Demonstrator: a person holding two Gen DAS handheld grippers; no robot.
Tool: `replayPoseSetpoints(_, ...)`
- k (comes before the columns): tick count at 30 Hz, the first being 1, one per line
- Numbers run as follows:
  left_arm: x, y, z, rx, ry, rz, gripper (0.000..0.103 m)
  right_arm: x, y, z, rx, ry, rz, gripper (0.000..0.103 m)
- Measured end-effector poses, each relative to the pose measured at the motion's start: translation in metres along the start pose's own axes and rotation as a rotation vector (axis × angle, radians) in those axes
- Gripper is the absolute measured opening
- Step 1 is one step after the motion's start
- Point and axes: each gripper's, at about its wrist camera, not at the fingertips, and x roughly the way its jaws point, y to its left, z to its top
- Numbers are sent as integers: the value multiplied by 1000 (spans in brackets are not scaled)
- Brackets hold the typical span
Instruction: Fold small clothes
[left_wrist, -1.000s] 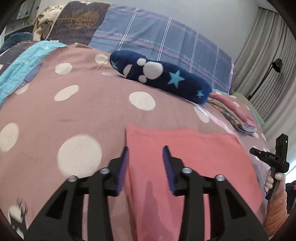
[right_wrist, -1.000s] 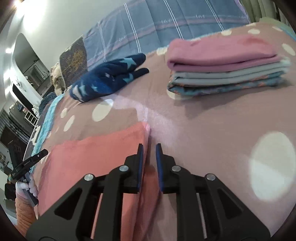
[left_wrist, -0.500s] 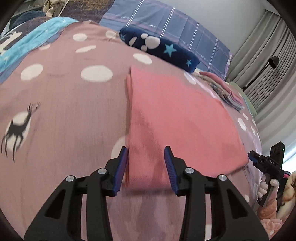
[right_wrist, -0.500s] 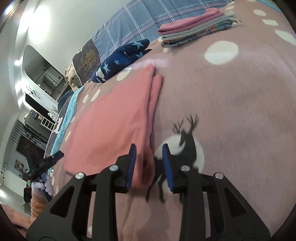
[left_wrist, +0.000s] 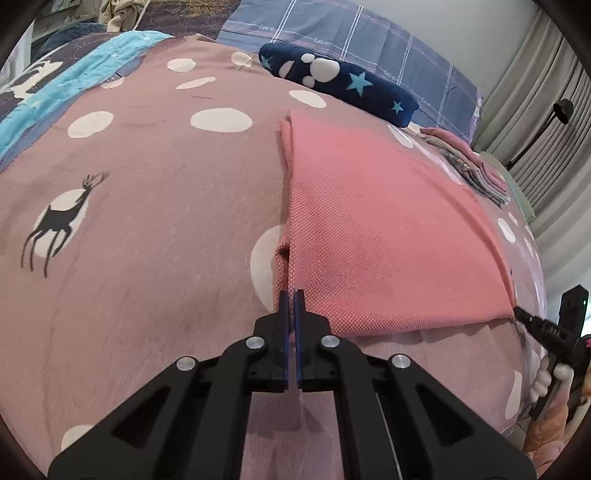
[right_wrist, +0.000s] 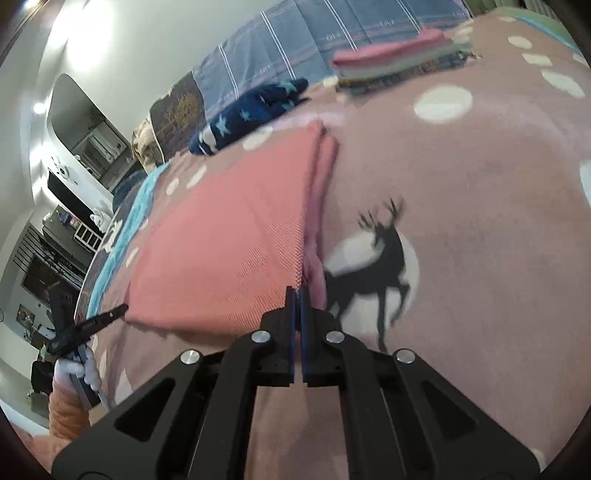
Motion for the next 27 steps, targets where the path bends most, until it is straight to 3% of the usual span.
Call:
replayPoseSetpoints(6,-20,-33,3,108,-31,58,6,0,-5,-8,21,-13,45,2)
replayPoseSetpoints(8,-23,-45,3,134,-33,16,19,-2,-5,-3,17,-22,66,2)
replayPoseSetpoints(11,-11,-61,-5,175,-9,11,35,-4,-5,5,29,-39,104,8)
replayPoseSetpoints(13,7,-61,-11,172,40,23,35,-2,-6,9,37,-35,126,22)
replayPoseSetpoints(14,16,-58,-15,172,49,40,37,3,-5,11,28,-18,137,36)
replayPoseSetpoints(15,19,-54,-19,189,15,26,37,9,-5,12,15,0,141,40)
replayPoseSetpoints(16,18,-52,-20,192,7,13,36,14,-5,12,11,12,131,28)
replayPoseSetpoints(17,16,-49,-20,174,11,7,34,19,-7,12,12,19,123,11)
replayPoseSetpoints(18,14,-48,-19,157,19,14,33,23,-16,12,56,32,125,2)
replayPoseSetpoints(20,9,-56,-17,175,38,65,30,22,-34,11,161,51,186,1)
replayPoseSetpoints(22,4,-72,-13,215,41,90,28,19,-39,10,166,64,211,2)
replayPoseSetpoints(26,-6,-125,1,316,-17,-33,28,11,-24,17,52,79,203,10)
replayPoseSetpoints(27,-4,-142,5,351,-21,-70,28,7,-23,23,47,67,219,17)
